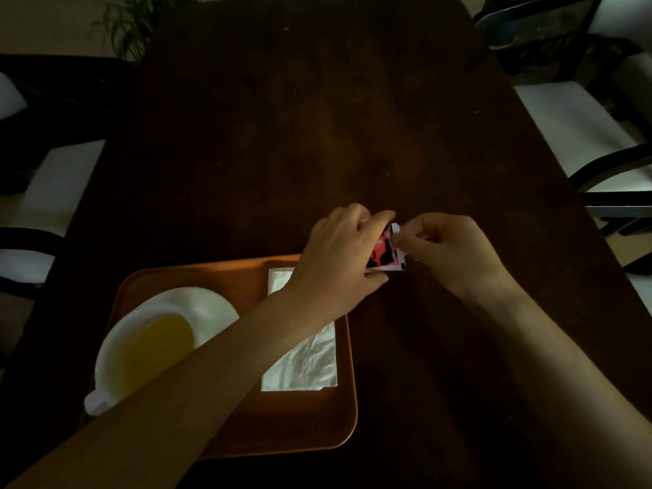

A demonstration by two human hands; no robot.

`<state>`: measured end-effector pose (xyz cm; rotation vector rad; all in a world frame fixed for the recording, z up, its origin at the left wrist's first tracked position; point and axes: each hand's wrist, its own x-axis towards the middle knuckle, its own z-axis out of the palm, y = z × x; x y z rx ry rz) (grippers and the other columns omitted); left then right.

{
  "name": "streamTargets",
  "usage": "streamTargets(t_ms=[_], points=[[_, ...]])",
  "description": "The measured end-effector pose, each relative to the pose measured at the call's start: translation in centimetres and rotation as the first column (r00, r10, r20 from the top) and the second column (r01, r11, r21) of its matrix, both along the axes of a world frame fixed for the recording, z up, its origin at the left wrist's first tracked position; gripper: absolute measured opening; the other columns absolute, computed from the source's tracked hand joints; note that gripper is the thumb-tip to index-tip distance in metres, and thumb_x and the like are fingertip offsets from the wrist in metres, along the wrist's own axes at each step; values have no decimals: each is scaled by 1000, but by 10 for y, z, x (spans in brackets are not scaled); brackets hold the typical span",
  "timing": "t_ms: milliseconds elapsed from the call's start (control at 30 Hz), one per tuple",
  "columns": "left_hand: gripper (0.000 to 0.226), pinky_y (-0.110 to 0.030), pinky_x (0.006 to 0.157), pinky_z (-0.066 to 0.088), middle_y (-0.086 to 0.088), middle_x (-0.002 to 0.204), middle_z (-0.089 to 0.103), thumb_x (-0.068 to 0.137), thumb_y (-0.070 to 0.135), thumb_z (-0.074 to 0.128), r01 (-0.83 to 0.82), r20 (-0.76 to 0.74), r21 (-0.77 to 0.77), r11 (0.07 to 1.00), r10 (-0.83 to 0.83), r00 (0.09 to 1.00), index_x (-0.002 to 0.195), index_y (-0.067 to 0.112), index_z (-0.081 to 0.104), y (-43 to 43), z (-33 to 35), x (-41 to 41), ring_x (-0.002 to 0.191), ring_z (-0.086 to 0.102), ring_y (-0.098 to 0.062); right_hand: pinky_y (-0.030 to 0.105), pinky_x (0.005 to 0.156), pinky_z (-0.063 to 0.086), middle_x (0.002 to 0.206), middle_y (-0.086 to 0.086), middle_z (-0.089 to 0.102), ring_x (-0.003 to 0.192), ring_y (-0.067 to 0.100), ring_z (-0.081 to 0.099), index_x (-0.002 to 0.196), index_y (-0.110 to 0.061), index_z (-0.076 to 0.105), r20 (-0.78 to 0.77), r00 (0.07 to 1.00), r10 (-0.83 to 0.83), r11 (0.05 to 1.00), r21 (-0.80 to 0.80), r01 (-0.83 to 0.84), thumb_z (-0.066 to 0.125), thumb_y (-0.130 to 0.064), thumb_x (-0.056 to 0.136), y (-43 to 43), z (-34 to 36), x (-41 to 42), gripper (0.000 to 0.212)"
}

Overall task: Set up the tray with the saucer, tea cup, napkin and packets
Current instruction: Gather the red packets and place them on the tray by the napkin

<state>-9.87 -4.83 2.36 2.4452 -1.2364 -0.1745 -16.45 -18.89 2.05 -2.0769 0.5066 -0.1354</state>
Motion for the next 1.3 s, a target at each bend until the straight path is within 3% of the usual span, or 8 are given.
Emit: streamTargets(t_ms=[267, 367, 500, 567, 833, 967, 1100, 1300], points=[[70, -36, 100, 35, -6, 134, 49, 76, 27, 71, -83, -71, -47, 995, 80, 994, 136, 17, 37, 50, 9, -22, 126, 38, -22, 23, 60, 40, 51, -13, 63, 51, -3, 51, 73, -19, 71, -101, 994, 39, 889, 458, 11, 62, -21, 82, 16, 7, -21, 13], [76, -36, 101, 40, -3, 136, 46, 73, 29, 74, -174, -262, -87, 981, 145, 954, 137, 21, 35, 65, 18, -32, 125, 41, -17, 24, 62, 42, 53, -10, 62, 53, -1, 52, 73, -20, 72, -107, 991, 85, 846, 533, -15, 63, -22, 80, 26, 9, -29, 12], [48, -10, 70, 51, 9, 114, 62, 83, 30, 61, -540, -754, -170, 824, 244, 610, 128, 31, 46, 89, 29, -48, 98, 62, 0, 24, 62, 42, 54, -9, 62, 55, 1, 53, 72, -19, 72, -63, 993, 103, 795, 604, -45, 66, -32, 67, 38, 15, -43, 15], [26, -6, 58, 49, 9, 98, 68, 89, 24, 54, -653, -822, -172, 737, 258, 507, 114, 30, 57, 99, 26, -59, 81, 68, -6, 22, 61, 43, 55, -9, 62, 55, 1, 53, 71, -20, 71, -62, 992, 111, 798, 600, -52, 64, -33, 66, 46, 16, -50, 16], [17, -7, 51, 48, -2, 82, 69, 88, 11, 53, -652, -757, -115, 750, 358, 546, 101, 16, 63, 141, -4, -91, 61, 66, -7, 5, 47, 43, 61, -15, 69, 54, -5, 59, 75, -26, 68, -125, 992, -2, 906, 419, 55, 63, -15, 81, 106, -10, -91, 13], [15, -12, 51, 52, -5, 82, 67, 86, 8, 55, -630, -726, -60, 774, 399, 560, 97, 13, 64, 159, -17, -106, 64, 65, -9, 12, 58, 49, 75, -10, 69, 69, 0, 65, 82, -30, 64, -177, 983, -46, 975, 207, 83, 64, -15, 81, 137, -27, -110, 14], [16, -27, 63, 58, -10, 87, 70, 85, 3, 54, -603, -676, -45, 797, 420, 606, 95, 10, 64, 165, -29, -115, 70, 66, -16, 0, 54, 43, 74, -23, 58, 70, -21, 56, 89, -23, 64, -116, 988, -106, 994, 1, 107, 63, -13, 81, 154, -39, -120, 12], [16, -3, 54, 43, -7, 93, 71, 86, 5, 54, -551, -497, -91, 829, 442, 747, 98, 8, 64, 160, -34, -115, 74, 59, -8, 6, 58, 49, 78, -14, 60, 68, -7, 57, 98, -18, 65, -43, 985, -166, 975, -157, 157, 62, -15, 83, 164, -45, -119, 15]])
